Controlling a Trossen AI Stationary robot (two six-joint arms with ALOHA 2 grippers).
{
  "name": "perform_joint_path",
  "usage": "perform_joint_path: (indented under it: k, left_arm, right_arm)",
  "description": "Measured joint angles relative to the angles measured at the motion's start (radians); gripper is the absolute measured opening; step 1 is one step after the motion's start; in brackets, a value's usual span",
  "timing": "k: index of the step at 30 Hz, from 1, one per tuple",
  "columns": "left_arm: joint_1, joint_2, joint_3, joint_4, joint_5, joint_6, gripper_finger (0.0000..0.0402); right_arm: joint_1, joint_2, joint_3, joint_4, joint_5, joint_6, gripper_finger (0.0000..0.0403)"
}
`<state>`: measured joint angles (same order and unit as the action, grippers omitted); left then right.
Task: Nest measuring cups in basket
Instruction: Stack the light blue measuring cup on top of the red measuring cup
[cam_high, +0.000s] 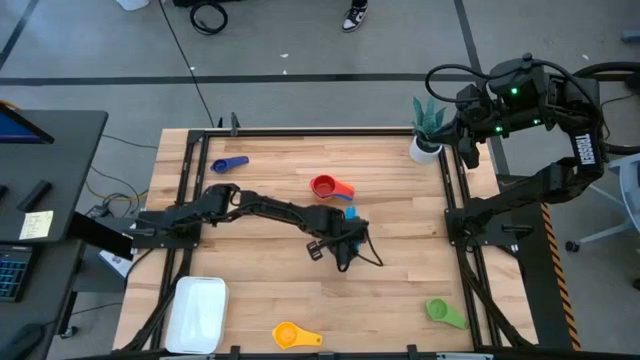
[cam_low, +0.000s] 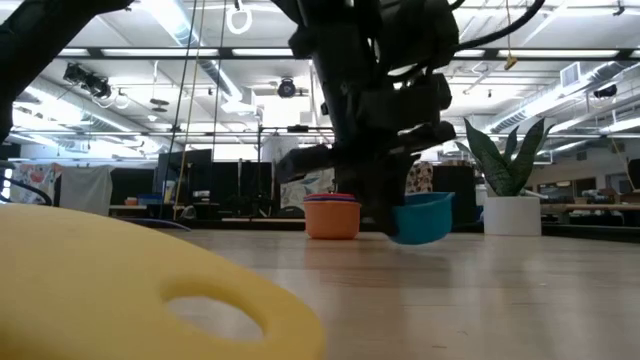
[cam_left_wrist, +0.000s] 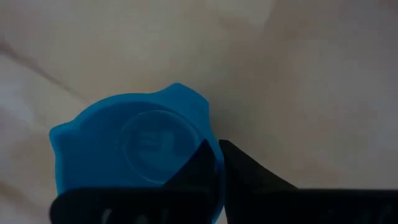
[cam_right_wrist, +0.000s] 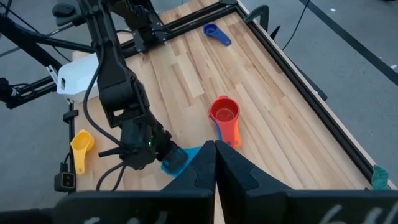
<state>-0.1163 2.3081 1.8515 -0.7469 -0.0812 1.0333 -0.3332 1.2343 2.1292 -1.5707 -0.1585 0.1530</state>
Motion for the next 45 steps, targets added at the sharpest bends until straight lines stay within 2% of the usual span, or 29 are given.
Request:
perform_joint_path:
  k: [4,6,13,17,21,23,26,31,35,45]
  left_arm:
    - [-0.013,0.000,0.009,-0.021,-0.165,0.040,0.0012]
    - [-0.015,0.000,0.040,-0.074,-0.188,-0.009,0.0012]
    - [0.014,0.000,0.239,-0.276,-0.009,-0.321,0.0012]
    - [0.032,0.000,0.386,-0.356,-0.008,-0.647,0.0012]
    - [0.066,-0.003,0.508,-0.386,-0.028,-1.082,0.0012]
    - [0.087,-0.025,0.492,-0.363,-0.030,-1.311,0.0012]
    - [0.118,-0.029,0.491,-0.420,-0.036,-1.609,0.0012]
    - [0.167,-0.018,0.491,-0.535,-0.077,-1.942,0.0012]
    - [0.209,-0.017,0.444,-0.484,-0.108,-2.045,0.0012]
    - [0.299,-0.017,0.350,-0.414,-0.099,-2.053,0.0012]
  right_arm:
    - [0.000,0.000,0.000,0.000,0.000,-0.018,0.0011]
    - [0.000,0.000,0.000,0.000,0.000,-0.018,0.0011]
    - [0.000,0.000,0.000,0.000,0.004,-0.026,0.0011]
    - [0.000,0.000,0.000,0.000,0.005,-0.026,0.0011]
    - [0.000,0.000,0.000,0.000,0.007,-0.026,0.0011]
    - [0.000,0.000,0.000,0.011,0.015,-0.026,0.0011]
    - [0.000,0.000,0.000,0.016,0.054,-0.026,0.0011]
    - [0.000,0.001,0.000,0.023,0.142,-0.026,0.0011]
    - [0.000,0.001,0.000,0.026,0.187,-0.026,0.0011]
    - [0.000,0.001,0.000,0.029,0.192,-0.052,0.0011]
